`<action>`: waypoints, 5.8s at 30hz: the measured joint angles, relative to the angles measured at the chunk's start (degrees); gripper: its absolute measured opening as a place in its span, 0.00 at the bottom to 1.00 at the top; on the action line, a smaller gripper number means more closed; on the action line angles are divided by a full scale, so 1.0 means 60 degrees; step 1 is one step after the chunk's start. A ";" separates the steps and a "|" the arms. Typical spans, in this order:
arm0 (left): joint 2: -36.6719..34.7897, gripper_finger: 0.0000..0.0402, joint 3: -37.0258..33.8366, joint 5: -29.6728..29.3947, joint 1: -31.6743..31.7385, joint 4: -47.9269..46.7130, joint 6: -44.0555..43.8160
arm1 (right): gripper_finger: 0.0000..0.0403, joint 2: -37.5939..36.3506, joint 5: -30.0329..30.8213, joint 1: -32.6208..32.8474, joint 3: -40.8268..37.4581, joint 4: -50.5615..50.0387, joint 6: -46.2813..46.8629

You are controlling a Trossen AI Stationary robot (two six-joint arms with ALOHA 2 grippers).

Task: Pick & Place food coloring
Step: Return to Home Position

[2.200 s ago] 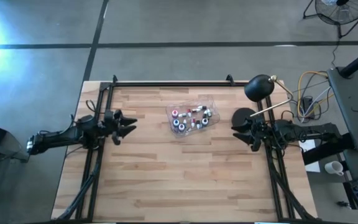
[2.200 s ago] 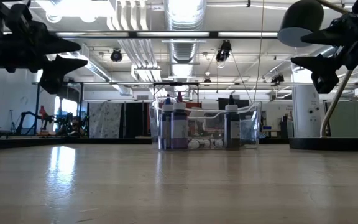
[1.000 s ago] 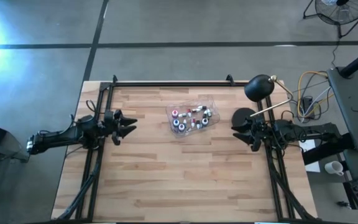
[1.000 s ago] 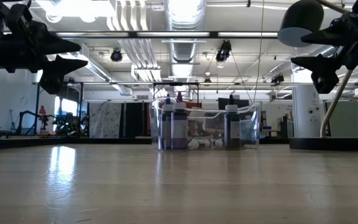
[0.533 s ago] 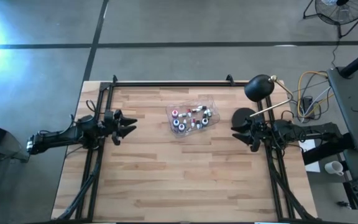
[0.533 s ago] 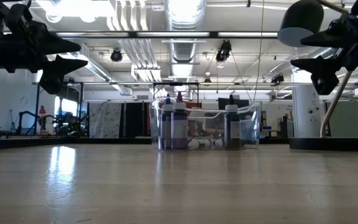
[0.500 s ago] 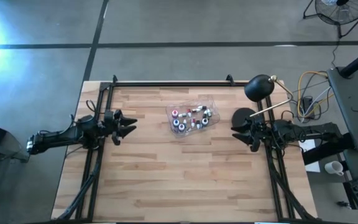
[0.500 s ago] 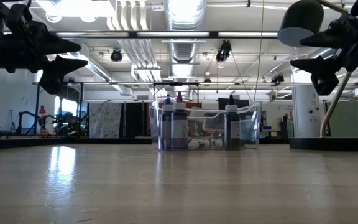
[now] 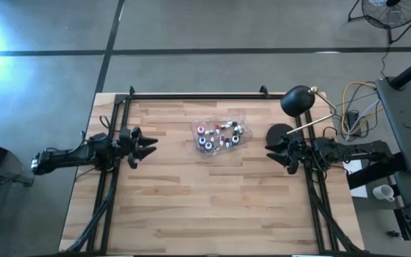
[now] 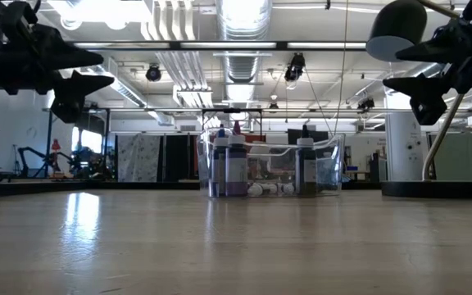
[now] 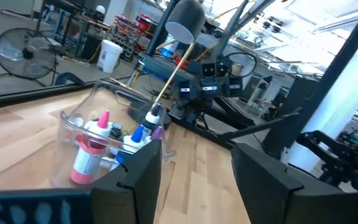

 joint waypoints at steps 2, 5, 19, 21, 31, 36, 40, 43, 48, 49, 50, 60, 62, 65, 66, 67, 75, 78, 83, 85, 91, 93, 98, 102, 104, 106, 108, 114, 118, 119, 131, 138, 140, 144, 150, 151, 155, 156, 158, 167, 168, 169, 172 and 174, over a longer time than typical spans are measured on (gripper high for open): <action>0.0000 0.42 0.0000 -0.0007 -0.0155 0.0000 0.0000 | 0.52 0.0001 0.0002 0.0000 0.0000 0.0000 0.0000; 0.0000 0.42 0.0000 0.0017 -0.0369 0.0000 0.0000 | 0.52 -0.0003 0.0000 0.0000 0.0000 0.0000 0.0000; 0.0284 0.42 0.0033 -0.0007 -0.0390 -0.0018 0.0000 | 0.52 -0.0007 -0.0002 0.0000 0.0000 0.0007 -0.0001; 0.0284 0.42 0.0033 -0.0007 -0.0388 -0.0018 0.0000 | 0.52 -0.0007 -0.0002 0.0000 0.0000 0.0007 0.0000; 0.0284 0.42 0.0036 -0.0007 -0.0388 -0.0026 0.0000 | 0.52 0.0004 -0.0001 0.0000 0.0000 0.0007 0.0000; 0.0284 0.42 0.0040 -0.0007 -0.0387 -0.0026 0.0000 | 0.52 0.0004 0.0000 0.0000 0.0000 0.0007 0.0000; 0.0284 0.42 0.0040 -0.0004 -0.0387 -0.0026 0.0000 | 0.52 0.0004 -0.0001 0.0000 0.0000 0.0007 0.0000; 0.0284 0.42 0.0040 -0.0004 -0.0387 -0.0026 0.0000 | 0.52 0.0004 0.0000 0.0000 0.0000 0.0007 0.0000; 0.0284 0.42 0.0044 -0.0004 -0.0387 -0.0026 0.0000 | 0.52 0.0000 0.0001 0.0000 0.0000 0.0007 -0.0002; 0.0284 0.42 0.0044 -0.0004 -0.0387 -0.0026 0.0000 | 0.52 0.0000 0.0001 0.0000 0.0000 0.0007 0.0000; 0.0284 0.42 0.0044 -0.0004 -0.0387 -0.0026 0.0000 | 0.52 0.0000 0.0000 0.0000 0.0000 0.0007 0.0000; 0.0284 0.42 0.0044 -0.0004 -0.0387 -0.0028 0.0000 | 0.52 -0.0007 0.0000 0.0000 0.0000 0.0007 0.0000; 0.0284 0.42 0.0044 -0.0004 -0.0387 -0.0028 0.0000 | 0.52 -0.0007 0.0002 0.0000 0.0000 0.0007 0.0000; 0.0284 0.42 0.0047 -0.0004 -0.0387 -0.0026 0.0000 | 0.52 -0.0003 0.0005 -0.0008 0.0000 0.0007 -0.0432; 0.0284 0.42 0.0047 -0.0004 -0.0387 -0.0028 0.0000 | 0.52 -0.0003 0.0002 -0.0011 0.0000 0.0007 -0.0959; 0.0284 0.42 0.0047 -0.0004 -0.0387 -0.0026 0.0000 | 0.52 -0.0007 0.0002 -0.0007 0.0000 0.0007 -0.1750; 0.0284 0.42 0.0047 -0.0004 -0.0387 -0.0033 0.0000 | 0.52 -0.0018 -0.0009 -0.0007 0.0000 0.0000 -0.6426; 0.0284 0.42 0.0047 -0.0004 -0.0387 -0.0033 0.0000 | 0.52 -0.0014 -0.0009 -0.0007 0.0000 0.0000 -0.6532; 0.0284 0.42 0.0047 -0.0004 -0.0387 -0.0029 0.0000 | 0.52 -0.0006 -0.0009 0.0000 0.0000 0.0000 -0.6211; 0.0284 0.42 0.0050 -0.0004 -0.0387 -0.0031 0.0000 | 0.52 -0.0007 -0.0009 0.0000 0.0000 0.0004 -0.6033; 0.0284 0.42 0.0051 -0.0004 -0.0387 -0.0029 0.0000 | 0.52 -0.0007 -0.0009 0.0000 0.0000 0.0000 -0.5952; 0.0284 0.42 0.0051 -0.0004 -0.0387 -0.0033 0.0000 | 0.52 -0.0007 -0.0009 0.0000 0.0000 0.0000 -0.5947; 0.0284 0.42 0.0051 -0.0003 -0.0387 -0.0031 0.0000 | 0.52 -0.0007 -0.0009 0.0000 0.0000 0.0000 -0.5930; 0.0284 0.42 0.0055 -0.0004 -0.0387 -0.0033 0.0000 | 0.52 -0.0082 -0.0009 0.0000 0.0000 0.0000 -0.5926; 0.0284 0.42 0.0055 -0.0004 -0.0387 -0.0033 0.0000 | 0.52 -0.0225 -0.0009 0.0000 -0.0004 0.0014 -0.5925; 0.0284 0.42 0.0055 0.0000 -0.0387 -0.0036 0.0000 | 0.52 -0.0224 -0.0007 0.0000 0.0004 0.0086 -0.5923; 0.0288 0.42 0.0055 -0.0001 -0.0387 -0.0059 0.0000 | 0.52 -0.0222 -0.0007 0.0004 -0.0007 0.0040 -0.5925; 0.0288 0.42 0.0055 -0.0003 -0.0387 -0.0076 0.0000 | 0.52 -0.0222 -0.0006 0.0004 -0.0004 0.0004 -0.5926; 0.0288 0.42 0.0055 0.0000 -0.0387 -0.0076 0.0000 | 0.52 -0.0222 -0.0006 0.0004 -0.0004 0.0004 -0.5926; 0.0288 0.42 0.0055 -0.0001 -0.0387 -0.0073 0.0000 | 0.52 -0.0222 -0.0006 0.0004 -0.0004 0.0004 -0.5926; 0.0006 0.42 0.0036 0.0033 -0.0387 -0.0374 0.0000 | 0.52 -0.0222 -0.0002 0.0000 -0.0004 0.0007 -0.5926; 0.0004 0.42 0.0031 0.0029 -0.0387 -0.0401 0.0000 | 0.52 -0.0222 -0.0002 0.0000 -0.0004 0.0006 -0.5930; 0.0004 0.42 0.0029 0.0029 -0.0387 -0.0410 0.0000 | 0.52 -0.0222 -0.0002 0.0000 -0.0004 0.0004 -0.5930; 0.0036 0.42 0.0029 0.0025 -0.0387 -0.0423 0.0000 | 0.52 -0.0222 -0.0002 0.0000 -0.0004 0.0005 -0.5929; 0.0036 0.42 0.0026 0.0022 -0.0387 -0.0459 0.0000 | 0.52 -0.0222 -0.0002 0.0000 -0.0004 0.0007 -0.5930; 0.0036 0.42 0.0023 0.0022 -0.0387 -0.0463 0.0000 | 0.52 -0.0222 -0.0002 0.0000 -0.0004 0.0007 -0.5930; 0.0036 0.42 0.0015 -0.0012 -0.0387 -0.0342 0.0143 | 0.52 -0.0222 -0.0002 0.0000 -0.0004 0.0006 -0.5930; 0.0036 0.42 0.0015 -0.0022 -0.0387 -0.0328 0.0384 | 0.52 -0.0208 -0.0002 0.0000 -0.0004 0.0007 -0.5930; 0.0036 0.42 0.0012 -0.0022 -0.0383 -0.0324 0.1434 | 0.52 -0.0190 -0.0002 0.0000 -0.0004 0.0007 -0.5931; 0.0269 0.42 0.0011 0.0069 -0.0387 -0.0346 0.4513 | 0.52 -0.0189 -0.0002 -0.0004 -0.0004 0.0007 -0.5930; 0.0283 0.42 0.0011 0.0071 -0.0387 -0.0349 0.4564 | 0.52 -0.0189 0.0000 -0.0004 -0.0004 0.0007 -0.5930; 0.0298 0.42 0.0011 0.0069 -0.0387 -0.0350 0.4568 | 0.52 -0.0189 -0.0001 -0.0004 -0.0004 0.0007 -0.5932; 0.0317 0.42 0.0007 0.0069 -0.0387 -0.0339 0.4442 | 0.52 -0.0189 0.0000 -0.0004 -0.0004 0.0007 -0.5930; 0.0317 0.42 0.0007 0.0068 -0.0387 -0.0335 0.4415 | 0.52 -0.0189 -0.0001 -0.0004 -0.0004 0.0007 -0.5930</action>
